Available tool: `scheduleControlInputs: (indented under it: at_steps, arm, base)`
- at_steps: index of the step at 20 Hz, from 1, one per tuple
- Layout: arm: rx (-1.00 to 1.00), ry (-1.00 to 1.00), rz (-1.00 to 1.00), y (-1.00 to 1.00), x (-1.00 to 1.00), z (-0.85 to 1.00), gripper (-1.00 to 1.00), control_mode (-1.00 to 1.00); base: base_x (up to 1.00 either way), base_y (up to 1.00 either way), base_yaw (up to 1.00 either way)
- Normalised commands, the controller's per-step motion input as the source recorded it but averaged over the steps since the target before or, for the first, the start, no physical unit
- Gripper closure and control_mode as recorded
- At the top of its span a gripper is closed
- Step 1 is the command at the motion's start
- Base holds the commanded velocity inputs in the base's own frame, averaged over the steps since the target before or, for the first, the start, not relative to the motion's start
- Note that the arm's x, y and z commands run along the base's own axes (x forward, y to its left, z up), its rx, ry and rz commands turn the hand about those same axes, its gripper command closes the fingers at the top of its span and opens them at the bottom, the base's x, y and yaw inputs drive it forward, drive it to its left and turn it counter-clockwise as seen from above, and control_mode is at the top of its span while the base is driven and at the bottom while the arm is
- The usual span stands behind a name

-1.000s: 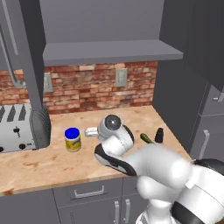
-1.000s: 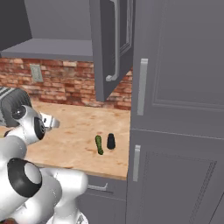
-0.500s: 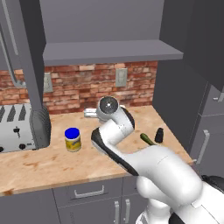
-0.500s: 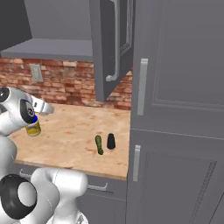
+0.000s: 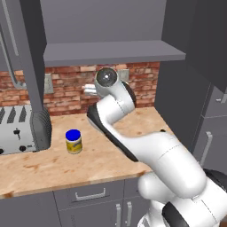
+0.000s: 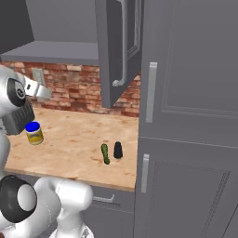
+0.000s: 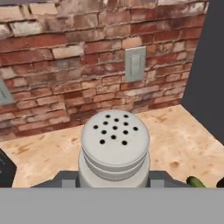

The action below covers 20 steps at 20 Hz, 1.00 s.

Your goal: There are various items on the counter. Only move the condiments/shakers into the cabinet.

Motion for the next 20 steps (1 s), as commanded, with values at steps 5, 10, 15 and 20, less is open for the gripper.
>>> scheduleControlInputs:
  at_steps: [5, 10, 15, 20]
  arm:
    - [0.00, -0.06, -0.03, -0.02, -0.01, 1.00, 1.00, -1.00]
    - [0.00, -0.19, 0.00, -0.06, 0.00, 1.00, 1.00, -1.00]
    - [-0.01, -0.18, 0.00, 0.00, 0.10, 0.45, 1.00, -1.00]
    - [-0.01, -0.07, 0.00, 0.00, 0.00, 0.06, 1.00, -1.00]
  base:
    - [0.00, 0.00, 0.00]
    - [0.00, 0.00, 0.00]
    - [0.00, 0.00, 0.00]
    - [0.00, 0.00, 0.00]
